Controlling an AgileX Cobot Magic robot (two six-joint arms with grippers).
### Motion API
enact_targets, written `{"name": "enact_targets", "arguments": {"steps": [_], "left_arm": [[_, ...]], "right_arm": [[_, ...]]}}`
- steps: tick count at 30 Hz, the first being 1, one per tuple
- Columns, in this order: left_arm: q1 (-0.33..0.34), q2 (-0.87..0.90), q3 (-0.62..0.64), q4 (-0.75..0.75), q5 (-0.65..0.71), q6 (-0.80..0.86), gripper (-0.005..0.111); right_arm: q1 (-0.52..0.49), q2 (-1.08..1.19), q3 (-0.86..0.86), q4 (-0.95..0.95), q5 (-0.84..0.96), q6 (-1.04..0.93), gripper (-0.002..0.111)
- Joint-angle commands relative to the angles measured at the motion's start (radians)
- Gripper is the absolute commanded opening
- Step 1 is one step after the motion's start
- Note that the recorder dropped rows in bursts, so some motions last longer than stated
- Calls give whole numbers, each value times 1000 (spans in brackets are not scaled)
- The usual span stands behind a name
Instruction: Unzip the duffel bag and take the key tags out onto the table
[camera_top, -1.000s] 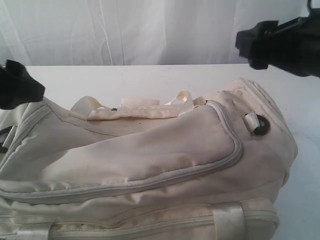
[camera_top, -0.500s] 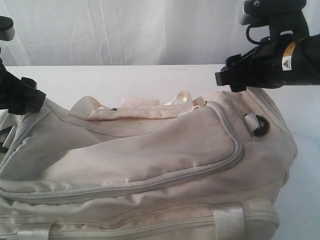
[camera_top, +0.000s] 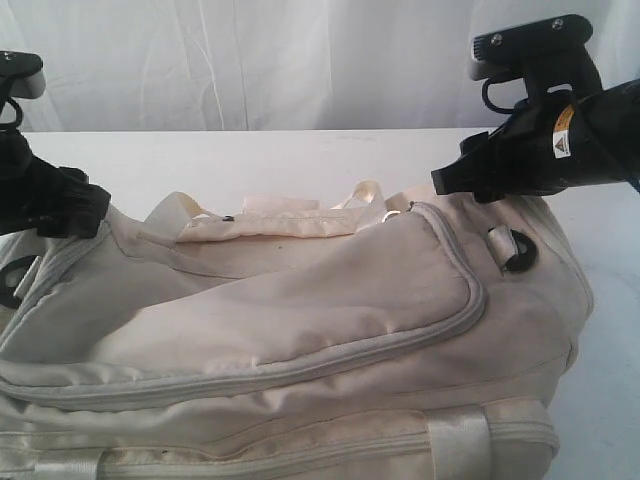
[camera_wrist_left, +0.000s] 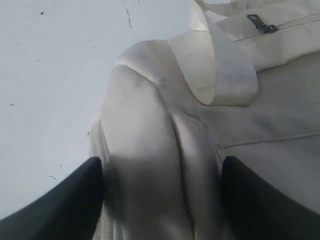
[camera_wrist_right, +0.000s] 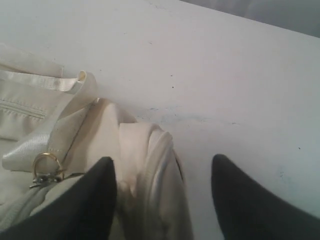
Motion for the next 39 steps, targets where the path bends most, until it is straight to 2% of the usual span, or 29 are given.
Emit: {"name": "enact_targets", "arguments": {"steps": [1, 2, 6, 7, 10, 13, 18, 24, 29, 35, 39], "left_arm": [[2, 19, -2, -40, -2, -5, 50], [2, 19, -2, -40, 1, -5, 43], [2, 19, -2, -29, 10, -5, 4], [2, 19, -2, -17, 10, -2, 0], [2, 4, -2, 49, 23, -18, 0], [2, -33, -2, 151, 78, -101, 0], [2, -119, -2, 260, 191, -187, 0], [2, -212, 0, 253, 263, -187, 0], [2, -247, 34, 229, 312, -187, 0], [2, -255, 128, 95, 248, -121, 0], [2, -255, 179, 11, 211, -70, 0]], "right_arm": [[0, 1, -5, -11, 5, 4, 33], [0, 1, -5, -11, 5, 4, 28], [0, -1, -11, -16, 18, 4, 0], [0, -3, -17, -24, 28, 4, 0], [0, -18, -35, -84, 83, 4, 0], [-4, -41, -44, -173, 160, 4, 0], [-64, -79, -42, -200, 278, 4, 0], [-110, -110, -42, -168, 347, 0, 0], [-112, -115, -42, -25, 388, -90, 0], [-112, -116, -42, 272, 462, -337, 0], [-112, -116, -42, 321, 557, -403, 0]]}}
